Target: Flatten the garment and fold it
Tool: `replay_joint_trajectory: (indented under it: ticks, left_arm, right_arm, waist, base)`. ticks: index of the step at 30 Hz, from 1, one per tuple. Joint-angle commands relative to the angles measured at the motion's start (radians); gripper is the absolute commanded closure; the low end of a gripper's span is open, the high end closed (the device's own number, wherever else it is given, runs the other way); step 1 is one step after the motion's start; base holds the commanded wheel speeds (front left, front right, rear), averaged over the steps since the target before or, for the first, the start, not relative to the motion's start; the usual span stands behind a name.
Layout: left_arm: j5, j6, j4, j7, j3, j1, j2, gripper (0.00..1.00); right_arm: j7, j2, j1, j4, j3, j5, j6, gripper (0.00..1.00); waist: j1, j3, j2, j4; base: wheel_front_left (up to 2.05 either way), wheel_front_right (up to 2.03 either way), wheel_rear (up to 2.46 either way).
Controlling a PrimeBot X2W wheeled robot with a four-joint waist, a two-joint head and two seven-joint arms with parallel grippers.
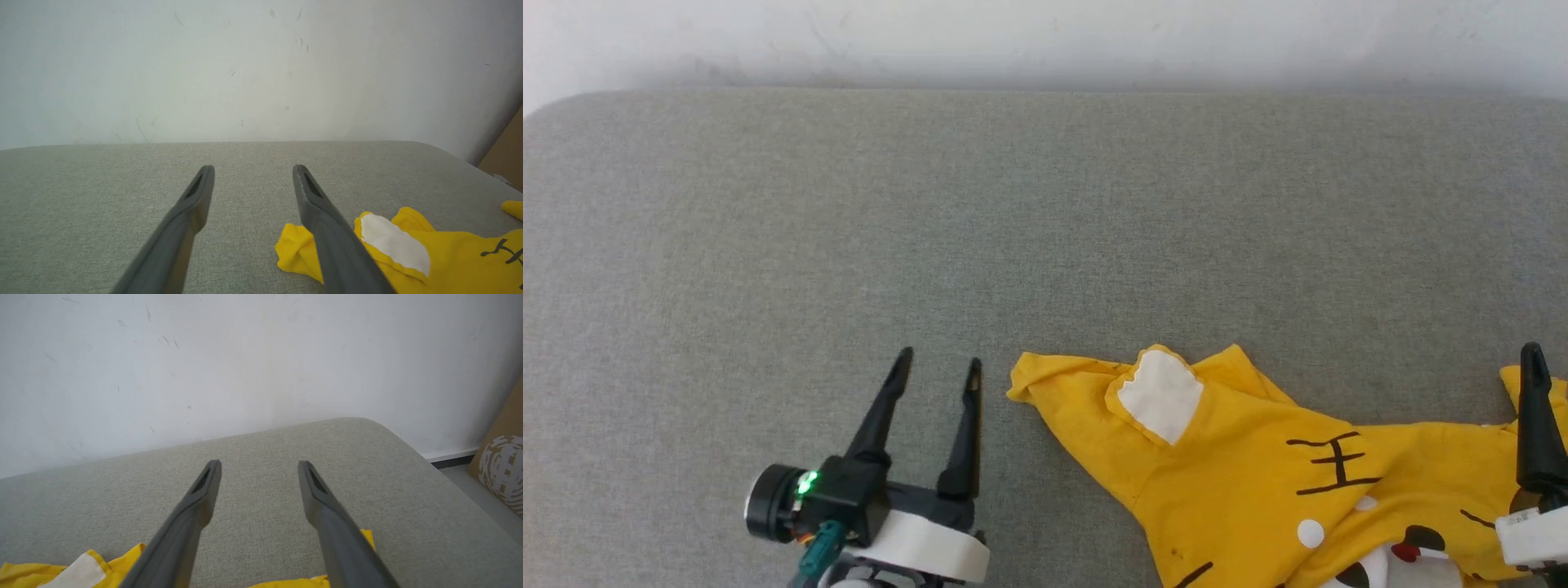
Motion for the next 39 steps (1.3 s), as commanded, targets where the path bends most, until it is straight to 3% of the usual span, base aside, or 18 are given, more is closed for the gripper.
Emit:
replay_joint_trajectory:
  ticks: [1,5,11,20,21,22,23,25,27,30,33,39]
  left_arm:
    - [0.017,-0.018,0.001,0.016,-0.017,-0.029,0.011,0.0]
    - [0.033,-0.058,0.021,0.089,-0.056,-0.087,0.028,0.0]
    - [0.048,-0.127,0.127,0.351,-0.16,-0.221,0.076,0.0]
    - [0.0,-0.145,0.265,0.598,-0.291,-0.365,0.133,0.0]
    - [-0.013,-0.146,0.278,0.62,-0.306,-0.373,0.136,0.17]
    - [-0.024,-0.146,0.286,0.629,-0.324,-0.383,0.141,0.76]
    - [-0.036,-0.146,0.289,0.63,-0.336,-0.393,0.145,1.0]
    - [-0.056,-0.146,0.283,0.61,-0.34,-0.41,0.144,1.0]
    - [-0.048,-0.12,0.259,0.549,-0.319,-0.43,0.141,1.0]
    - [-0.047,-0.036,0.186,0.423,-0.246,-0.44,0.132,1.0]
    - [-0.044,0.047,0.087,0.342,-0.16,-0.419,0.158,1.0]
    - [-0.069,0.174,-0.09,0.371,-0.029,-0.209,0.224,1.0]
  right_arm:
    - [-0.013,0.003,-0.001,0.005,0.005,-0.003,-0.001,0.0]
    - [-0.02,0.003,-0.015,0.007,0.004,-0.016,-0.001,0.0]
    - [-0.006,0.003,-0.036,0.005,0.019,-0.014,-0.001,0.0]
    - [-0.005,0.003,-0.06,0.021,0.039,0.004,-0.001,0.0]
    - [-0.005,0.003,-0.063,0.022,0.04,0.004,-0.001,0.0]
    - [-0.005,0.003,-0.066,0.023,0.04,0.003,-0.001,0.0]
    - [-0.005,0.003,-0.068,0.025,0.04,0.003,-0.001,0.0]
    - [-0.004,0.003,-0.074,0.026,0.04,0.002,-0.001,0.0]
    - [-0.003,0.003,-0.079,0.025,0.04,-0.001,-0.001,0.0]
    - [0.0,0.003,-0.086,0.02,0.042,-0.007,-0.001,0.0]
    - [0.001,0.003,-0.088,0.016,0.035,-0.009,-0.001,0.0]
    - [0.006,0.003,-0.078,0.02,0.044,-0.005,-0.001,0.0]
  waist:
    - [0.0001,0.006,-0.0001,0.005]
    - [0.0001,0.016,-0.0001,0.009]
    - [0.0001,0.046,-0.0001,0.011]
    - [0.0001,0.096,-0.0001,-0.003]
    - [0.0001,0.099,-0.0001,-0.005]
    - [0.0001,0.101,-0.0001,-0.007]
    - [0.0001,0.103,-0.0001,-0.008]
    - [0.0001,0.105,-0.0001,-0.008]
    - [0.0001,0.105,-0.0001,-0.003]
    - [0.0001,0.102,-0.0001,0.005]
    - [0.0001,0.1,-0.0001,0.02]
    - [0.0001,0.103,-0.0001,0.043]
  base:
    - [0.0,0.0,0.0]
    - [0.0,0.0,0.0]
    - [0.0,0.0,0.0]
    - [0.0,0.0,0.0]
    - [0.0,0.0,0.0]
    - [0.0,0.0,0.0]
    - [0.0,0.0,0.0]
    - [0.0,0.0,0.0]
    - [0.0,0.0,0.0]
    - [0.0,0.0,0.0]
    - [0.0,0.0,0.0]
    - [0.0,0.0,0.0]
